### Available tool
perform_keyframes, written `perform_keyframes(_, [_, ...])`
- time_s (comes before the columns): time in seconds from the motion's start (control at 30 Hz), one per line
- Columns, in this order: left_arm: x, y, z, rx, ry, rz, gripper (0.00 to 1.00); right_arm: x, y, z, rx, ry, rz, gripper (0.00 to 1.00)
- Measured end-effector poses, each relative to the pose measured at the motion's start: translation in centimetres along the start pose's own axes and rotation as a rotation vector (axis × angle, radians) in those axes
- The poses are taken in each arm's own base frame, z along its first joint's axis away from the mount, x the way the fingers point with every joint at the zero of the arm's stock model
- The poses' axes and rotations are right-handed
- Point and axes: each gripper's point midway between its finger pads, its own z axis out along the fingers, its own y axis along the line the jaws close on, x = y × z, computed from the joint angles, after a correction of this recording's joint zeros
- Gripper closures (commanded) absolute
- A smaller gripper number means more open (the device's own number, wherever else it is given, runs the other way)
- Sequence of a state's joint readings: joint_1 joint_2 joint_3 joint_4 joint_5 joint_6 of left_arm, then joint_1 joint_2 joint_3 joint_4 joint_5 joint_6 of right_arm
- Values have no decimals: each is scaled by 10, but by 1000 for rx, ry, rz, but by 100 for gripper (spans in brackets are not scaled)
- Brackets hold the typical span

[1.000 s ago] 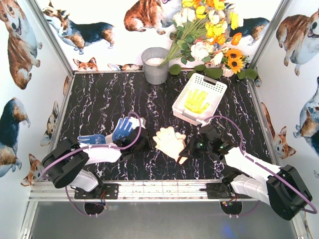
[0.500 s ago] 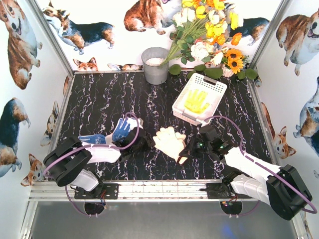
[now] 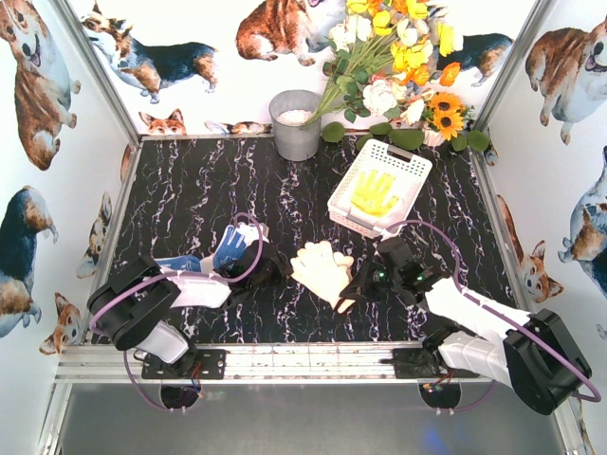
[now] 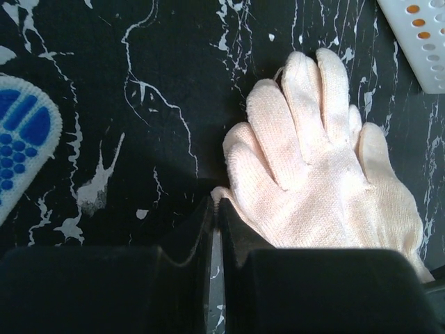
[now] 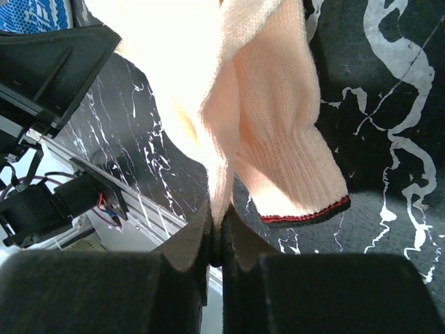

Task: Put the gloves into the storage basket
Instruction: Pair the glove with the glove.

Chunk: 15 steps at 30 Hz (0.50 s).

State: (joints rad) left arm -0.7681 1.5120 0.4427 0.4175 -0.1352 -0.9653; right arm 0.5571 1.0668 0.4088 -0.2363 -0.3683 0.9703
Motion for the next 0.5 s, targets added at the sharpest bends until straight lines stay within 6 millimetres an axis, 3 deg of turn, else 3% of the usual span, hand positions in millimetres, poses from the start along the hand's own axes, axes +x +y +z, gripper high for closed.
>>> perform_keyframes(0.5, [-7, 5, 2, 2, -6, -7, 100, 4, -9, 4, 37, 23, 16, 100])
